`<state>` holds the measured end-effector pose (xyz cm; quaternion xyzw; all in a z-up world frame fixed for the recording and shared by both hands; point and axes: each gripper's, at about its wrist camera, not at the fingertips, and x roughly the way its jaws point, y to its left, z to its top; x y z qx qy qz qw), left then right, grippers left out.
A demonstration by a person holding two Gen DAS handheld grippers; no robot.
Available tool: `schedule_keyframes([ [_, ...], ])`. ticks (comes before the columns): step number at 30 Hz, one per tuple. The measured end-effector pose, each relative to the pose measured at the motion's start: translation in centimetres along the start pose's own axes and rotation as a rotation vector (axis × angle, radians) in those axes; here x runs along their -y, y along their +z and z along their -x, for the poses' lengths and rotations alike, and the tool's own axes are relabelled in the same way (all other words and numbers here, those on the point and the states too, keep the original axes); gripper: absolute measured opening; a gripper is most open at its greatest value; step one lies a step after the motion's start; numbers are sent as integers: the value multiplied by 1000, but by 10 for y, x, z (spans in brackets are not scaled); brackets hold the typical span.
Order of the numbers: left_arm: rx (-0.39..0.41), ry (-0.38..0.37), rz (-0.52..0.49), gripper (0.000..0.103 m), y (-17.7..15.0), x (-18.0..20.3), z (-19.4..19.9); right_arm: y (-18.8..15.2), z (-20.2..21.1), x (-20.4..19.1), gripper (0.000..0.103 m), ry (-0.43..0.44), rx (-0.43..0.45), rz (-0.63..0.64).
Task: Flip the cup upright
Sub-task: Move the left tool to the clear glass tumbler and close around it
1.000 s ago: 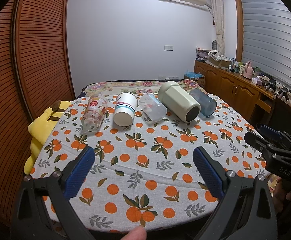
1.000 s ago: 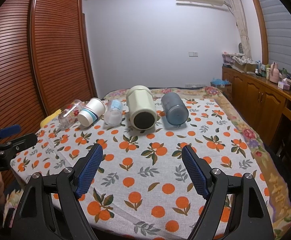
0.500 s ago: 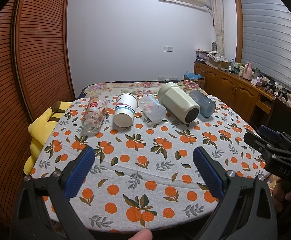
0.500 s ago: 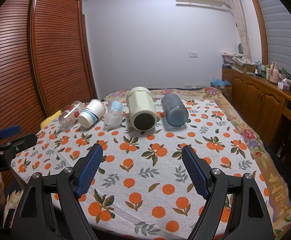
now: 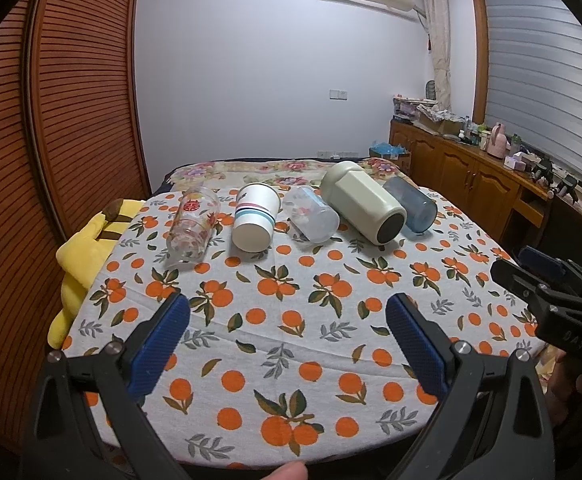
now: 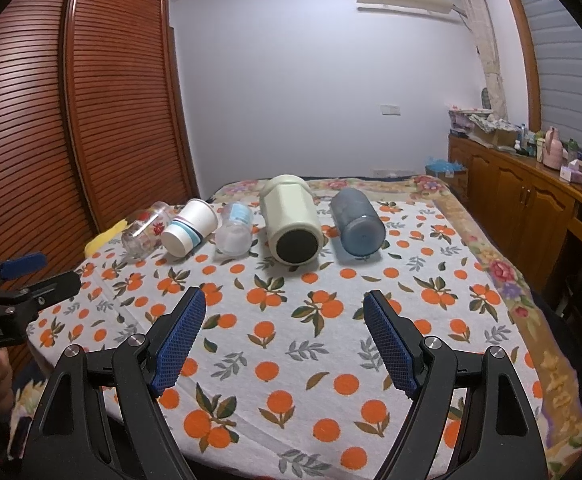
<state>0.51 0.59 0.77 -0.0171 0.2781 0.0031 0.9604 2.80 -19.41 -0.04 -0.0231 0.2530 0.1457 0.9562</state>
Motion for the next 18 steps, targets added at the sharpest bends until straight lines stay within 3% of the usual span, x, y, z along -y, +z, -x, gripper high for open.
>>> schedule_keyframes([
  [13,-55,-29,21,99,19,-37,-36,26,-45,-19,83,85,-34,42],
  [18,-97,-3,-1,99,31,-53,-60,35,-70,-30,82,124,-58,65],
])
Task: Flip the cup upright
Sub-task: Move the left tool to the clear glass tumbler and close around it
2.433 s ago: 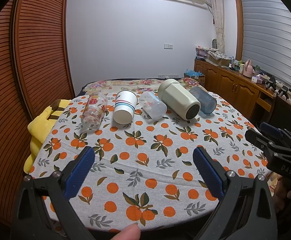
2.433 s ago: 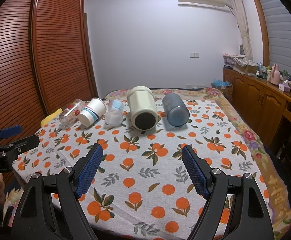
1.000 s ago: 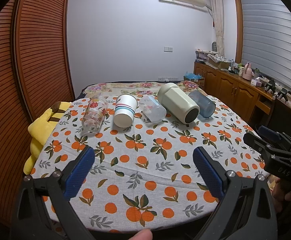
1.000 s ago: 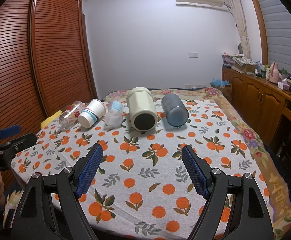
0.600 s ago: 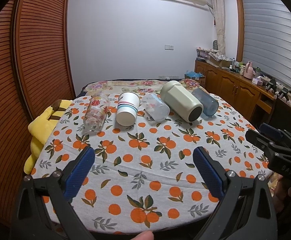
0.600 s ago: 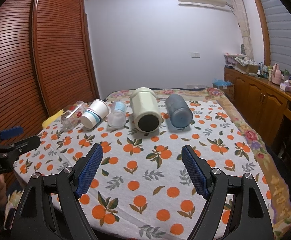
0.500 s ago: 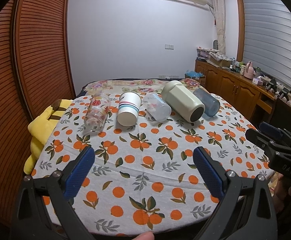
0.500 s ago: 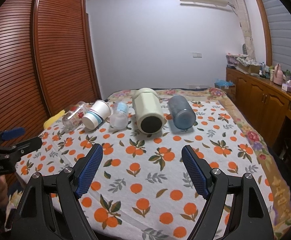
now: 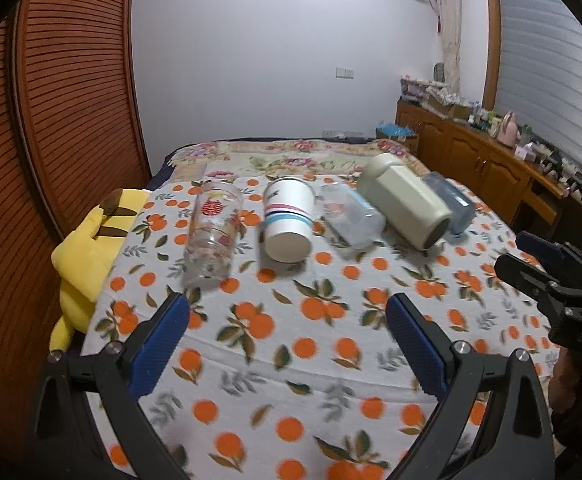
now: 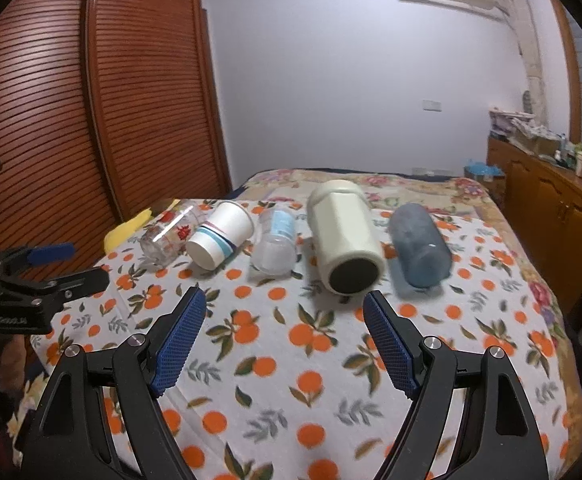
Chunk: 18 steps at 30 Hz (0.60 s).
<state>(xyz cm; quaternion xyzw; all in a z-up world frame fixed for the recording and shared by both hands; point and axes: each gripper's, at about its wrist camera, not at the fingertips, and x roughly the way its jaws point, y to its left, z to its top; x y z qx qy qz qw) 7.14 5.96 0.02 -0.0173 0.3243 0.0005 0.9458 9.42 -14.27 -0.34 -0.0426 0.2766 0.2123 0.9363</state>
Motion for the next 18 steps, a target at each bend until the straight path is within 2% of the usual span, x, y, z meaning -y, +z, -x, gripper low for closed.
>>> schedule_keyframes([
  [12,-116,-29,26,93,31,-40,-62,29,-66,-18,75,74,-102,27],
  [18,-186,-39,33,84,45,-60,-97,35,-93,-27,74,85,-147,56],
])
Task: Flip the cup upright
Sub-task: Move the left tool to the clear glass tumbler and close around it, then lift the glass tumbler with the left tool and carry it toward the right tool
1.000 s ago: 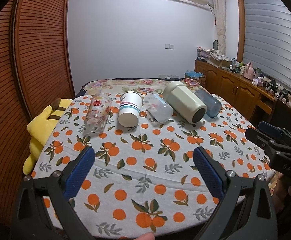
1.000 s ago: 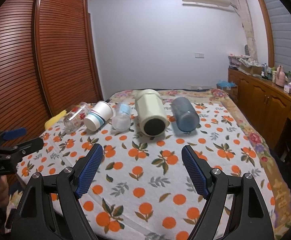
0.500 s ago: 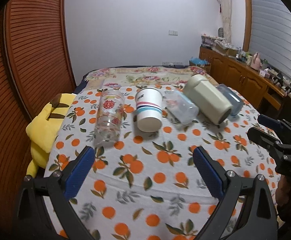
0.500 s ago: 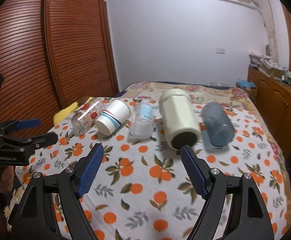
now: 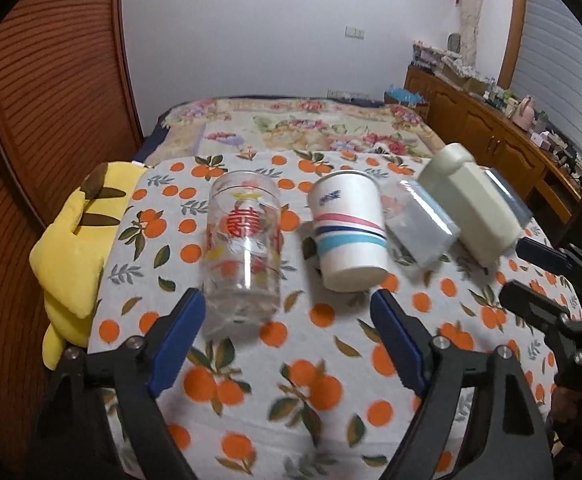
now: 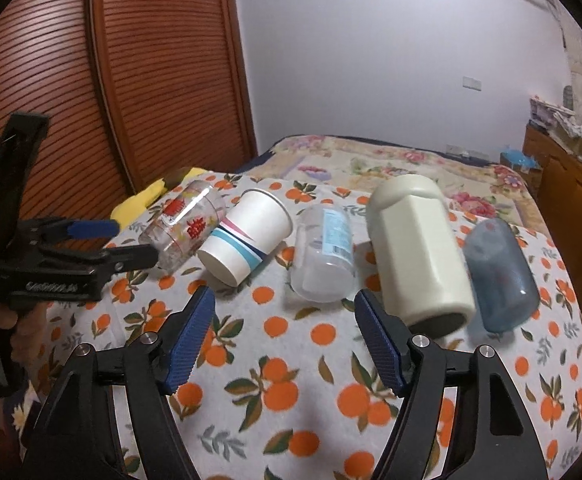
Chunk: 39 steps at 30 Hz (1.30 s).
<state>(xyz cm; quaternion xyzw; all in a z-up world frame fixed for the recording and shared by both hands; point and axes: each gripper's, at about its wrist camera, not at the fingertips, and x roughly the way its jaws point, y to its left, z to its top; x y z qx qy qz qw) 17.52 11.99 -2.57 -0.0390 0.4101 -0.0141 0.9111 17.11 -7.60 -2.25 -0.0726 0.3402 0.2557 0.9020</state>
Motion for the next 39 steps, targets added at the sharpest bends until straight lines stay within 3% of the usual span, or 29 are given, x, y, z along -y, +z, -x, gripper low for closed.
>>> schedule_keyframes([
  [8,-83,-2,-8,77,28,-20,-37,9,-20,4,74,12,-30,-6],
  [18,-165,-22,42,74,37,-37,-74,11,-26,4,74,16,-38,-13],
  [20,-173,-26,51,60,35,-38,-78,12,-26,4,74,14,-36,-15],
  [21,-170,-35,57,60,35,-40,-79,12,-25,4,74,15,-34,-16],
  [30,-135,-20,110,58,9,-36,-57,6,-10,4,74,3,-13,-27],
  [39,-80,-72,136,58,-33,-7,-10,-13,23,5,74,-21,21,-40],
])
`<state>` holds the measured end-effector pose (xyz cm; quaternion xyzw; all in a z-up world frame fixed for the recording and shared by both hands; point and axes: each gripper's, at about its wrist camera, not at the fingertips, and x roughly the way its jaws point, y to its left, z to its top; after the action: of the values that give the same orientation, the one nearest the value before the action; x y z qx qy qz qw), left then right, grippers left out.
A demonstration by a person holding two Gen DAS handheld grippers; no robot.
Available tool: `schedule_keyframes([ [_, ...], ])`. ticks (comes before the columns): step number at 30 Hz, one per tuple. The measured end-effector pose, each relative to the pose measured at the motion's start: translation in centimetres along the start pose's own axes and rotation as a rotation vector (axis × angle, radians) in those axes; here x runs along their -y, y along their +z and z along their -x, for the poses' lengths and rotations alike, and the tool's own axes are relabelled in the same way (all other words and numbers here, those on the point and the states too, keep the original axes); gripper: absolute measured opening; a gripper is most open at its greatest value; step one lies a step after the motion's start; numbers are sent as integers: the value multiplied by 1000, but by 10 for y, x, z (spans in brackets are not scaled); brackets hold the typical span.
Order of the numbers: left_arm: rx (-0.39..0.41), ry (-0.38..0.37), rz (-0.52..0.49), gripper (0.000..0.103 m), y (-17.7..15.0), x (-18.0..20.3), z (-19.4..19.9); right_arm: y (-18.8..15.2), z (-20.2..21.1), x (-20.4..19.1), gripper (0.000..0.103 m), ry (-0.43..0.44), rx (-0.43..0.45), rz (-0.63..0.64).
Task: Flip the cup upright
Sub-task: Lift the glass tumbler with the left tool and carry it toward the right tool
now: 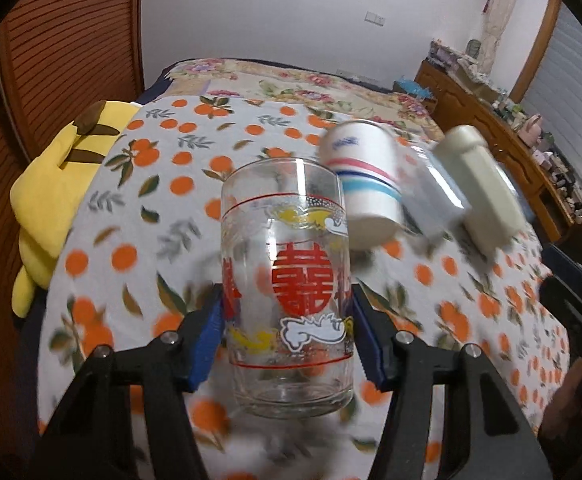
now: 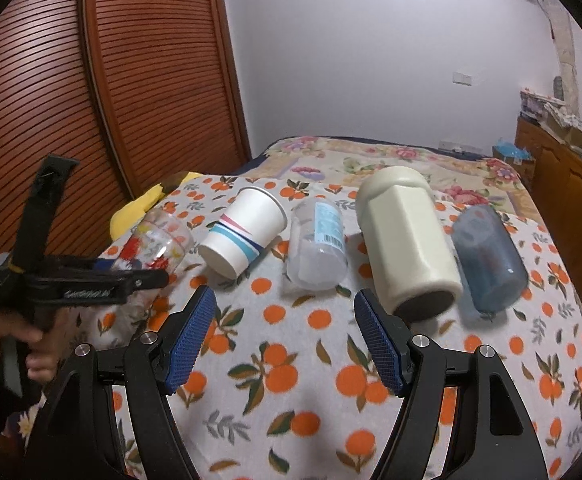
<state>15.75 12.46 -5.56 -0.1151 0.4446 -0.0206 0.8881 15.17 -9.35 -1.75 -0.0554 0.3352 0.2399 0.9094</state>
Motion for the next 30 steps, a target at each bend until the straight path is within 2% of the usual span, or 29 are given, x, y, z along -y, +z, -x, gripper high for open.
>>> schedule_keyframes([
  [10,47,-92,-27,58,-39,64,38,-25,39,15,74,-42,27,-33],
  [20,25,-138,-81,58,-54,128,28,-47,71,48,74,-96,29,-77],
  [25,11,-140,-102,58,-56,144,18,-57,73,62,74,-110,14,-113],
  [30,-20,-111,-109,58,-58,153,6,-64,70,67,74,-111,-6,-132],
])
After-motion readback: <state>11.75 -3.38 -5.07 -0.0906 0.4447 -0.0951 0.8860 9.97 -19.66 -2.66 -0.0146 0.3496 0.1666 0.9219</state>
